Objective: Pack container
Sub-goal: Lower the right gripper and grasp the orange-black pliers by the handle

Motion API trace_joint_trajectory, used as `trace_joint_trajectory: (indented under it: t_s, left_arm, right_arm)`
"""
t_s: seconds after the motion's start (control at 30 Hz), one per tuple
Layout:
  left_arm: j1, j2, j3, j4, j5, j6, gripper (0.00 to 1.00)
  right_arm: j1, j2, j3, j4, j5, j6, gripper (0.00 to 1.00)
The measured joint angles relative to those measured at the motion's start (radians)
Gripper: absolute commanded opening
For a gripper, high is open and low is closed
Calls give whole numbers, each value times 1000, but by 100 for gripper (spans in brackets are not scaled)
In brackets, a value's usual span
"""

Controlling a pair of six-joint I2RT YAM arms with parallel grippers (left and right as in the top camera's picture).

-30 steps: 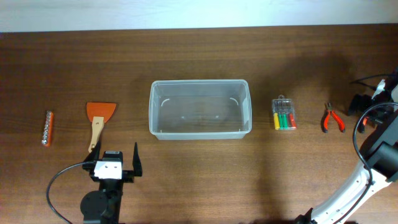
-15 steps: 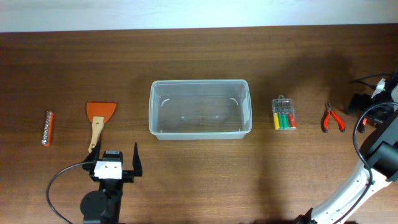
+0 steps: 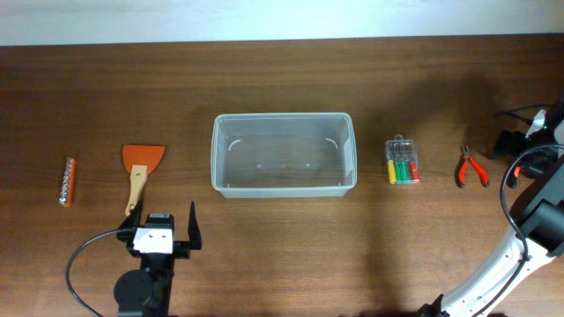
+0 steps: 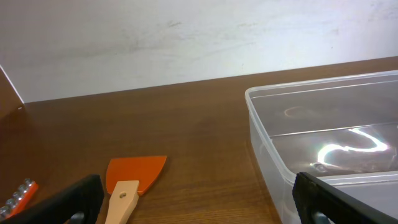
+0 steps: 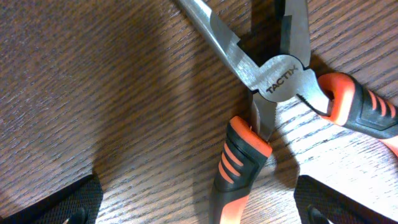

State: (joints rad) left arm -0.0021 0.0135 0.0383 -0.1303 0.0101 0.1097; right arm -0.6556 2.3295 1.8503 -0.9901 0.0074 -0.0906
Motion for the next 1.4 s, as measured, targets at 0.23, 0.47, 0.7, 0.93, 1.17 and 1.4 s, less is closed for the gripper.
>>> trace_joint_trajectory:
  t_s: [0.23,0.47,0.7,0.93,1.17,1.4]
  left_arm:
    - [0,0,0,0,0,0,99]
    - [0,0,0,0,0,0,99]
    - [0,0,0,0,0,0,99]
    - [0,0,0,0,0,0,99]
    - [0,0,0,0,0,0,99]
    - [0,0,0,0,0,0,99]
  right_arm:
    - [-15,2,0,-1,-17,0,99]
    - [-20,3,0,-1,-19,0,97]
    - [-20,3,0,0,-20,-4,77]
    - [-20,3,0,1,-20,-2,72]
    - [-20,4,1,21,-18,49,52]
    - [-20,4,1,26,-16,82,41]
